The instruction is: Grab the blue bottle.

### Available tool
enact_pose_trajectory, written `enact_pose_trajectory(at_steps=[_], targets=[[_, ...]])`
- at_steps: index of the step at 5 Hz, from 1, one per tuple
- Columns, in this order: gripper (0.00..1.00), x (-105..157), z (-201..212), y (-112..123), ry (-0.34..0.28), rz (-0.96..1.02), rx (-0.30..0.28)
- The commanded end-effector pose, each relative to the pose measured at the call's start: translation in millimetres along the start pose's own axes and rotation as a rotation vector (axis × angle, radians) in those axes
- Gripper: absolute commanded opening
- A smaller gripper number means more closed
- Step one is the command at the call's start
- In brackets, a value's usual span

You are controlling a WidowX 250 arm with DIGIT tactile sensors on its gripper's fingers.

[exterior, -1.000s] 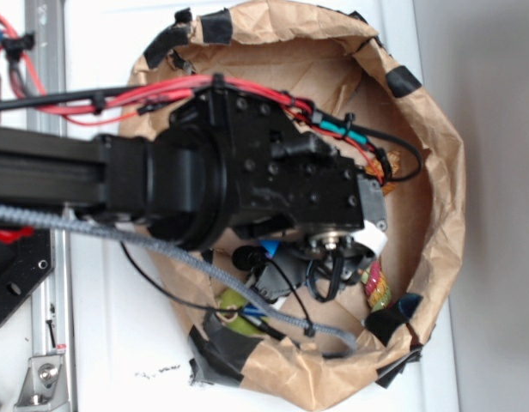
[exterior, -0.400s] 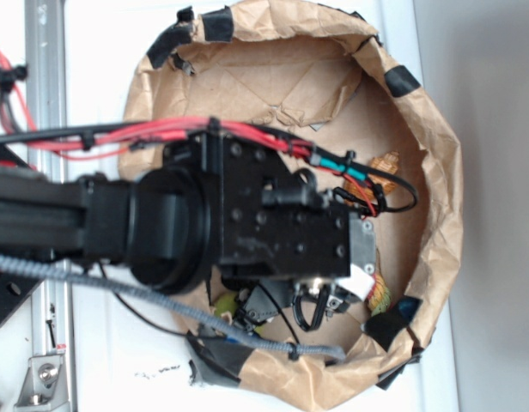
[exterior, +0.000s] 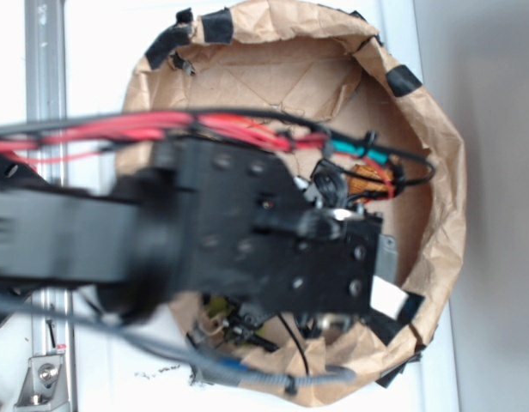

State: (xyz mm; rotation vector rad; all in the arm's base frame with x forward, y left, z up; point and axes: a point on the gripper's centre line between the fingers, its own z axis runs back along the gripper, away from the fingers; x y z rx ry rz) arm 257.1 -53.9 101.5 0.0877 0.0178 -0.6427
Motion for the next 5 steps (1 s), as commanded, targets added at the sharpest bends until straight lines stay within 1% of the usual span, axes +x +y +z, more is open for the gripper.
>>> enact_pose_trajectory(at_steps=[1, 2, 3, 5], targets=[[0.00, -50, 105, 41, -0.032, 0.497, 0.046], [0.00, -54, 102, 45, -0.103, 0.753, 0.043], [0.00, -54, 88, 47, -0.089, 0.972, 0.056], [0.00, -53, 83, 51, -0.076, 1.002, 0.052]])
